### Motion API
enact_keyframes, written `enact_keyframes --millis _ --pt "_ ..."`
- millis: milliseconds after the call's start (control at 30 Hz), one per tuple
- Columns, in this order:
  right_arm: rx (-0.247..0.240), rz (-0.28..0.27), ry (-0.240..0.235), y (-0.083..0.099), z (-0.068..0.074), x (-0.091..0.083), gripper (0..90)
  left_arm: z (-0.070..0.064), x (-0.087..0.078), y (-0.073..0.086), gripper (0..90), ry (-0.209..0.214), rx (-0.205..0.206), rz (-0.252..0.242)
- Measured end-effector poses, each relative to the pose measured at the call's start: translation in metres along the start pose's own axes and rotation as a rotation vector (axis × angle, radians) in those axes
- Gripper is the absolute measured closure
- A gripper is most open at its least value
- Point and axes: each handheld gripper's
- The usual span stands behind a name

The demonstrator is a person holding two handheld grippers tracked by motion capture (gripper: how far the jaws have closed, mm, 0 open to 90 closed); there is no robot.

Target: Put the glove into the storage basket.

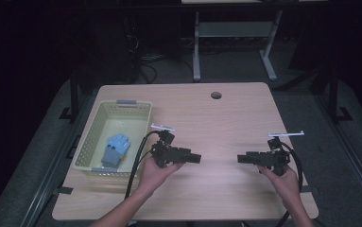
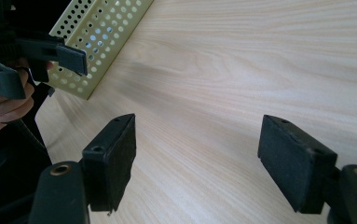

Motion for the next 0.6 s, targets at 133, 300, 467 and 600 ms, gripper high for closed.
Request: enact_keyframes --millis 133,300,467,600 --pt "0.004 -0.010 0.004 0.005 -0.002 -0.004 26.9 -0.001 0.003 0.005 26.9 -0.001 0.010 -0.002" --pt "0.003 -0.016 0.008 0.012 -0.005 -0.009 26.7 -0.002 0.006 0.011 26.9 0.003 0.019 -0.009" --pt "0.008 -0.022 0.011 0.020 -0.009 -0.013 26.5 -0.002 0.009 0.019 27.0 0.003 0.030 -0.005" --pt "0.011 -0.024 0.013 0.027 -0.011 -0.015 26.5 -0.003 0.011 0.024 27.1 0.005 0.037 -0.006"
Point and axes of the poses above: each handheld gripper's, and its own axes: x roughly forward along the jaws, y roughly out of its underside, z roughly to its left, and after that the axes turned 2 degrees about y, right-handed
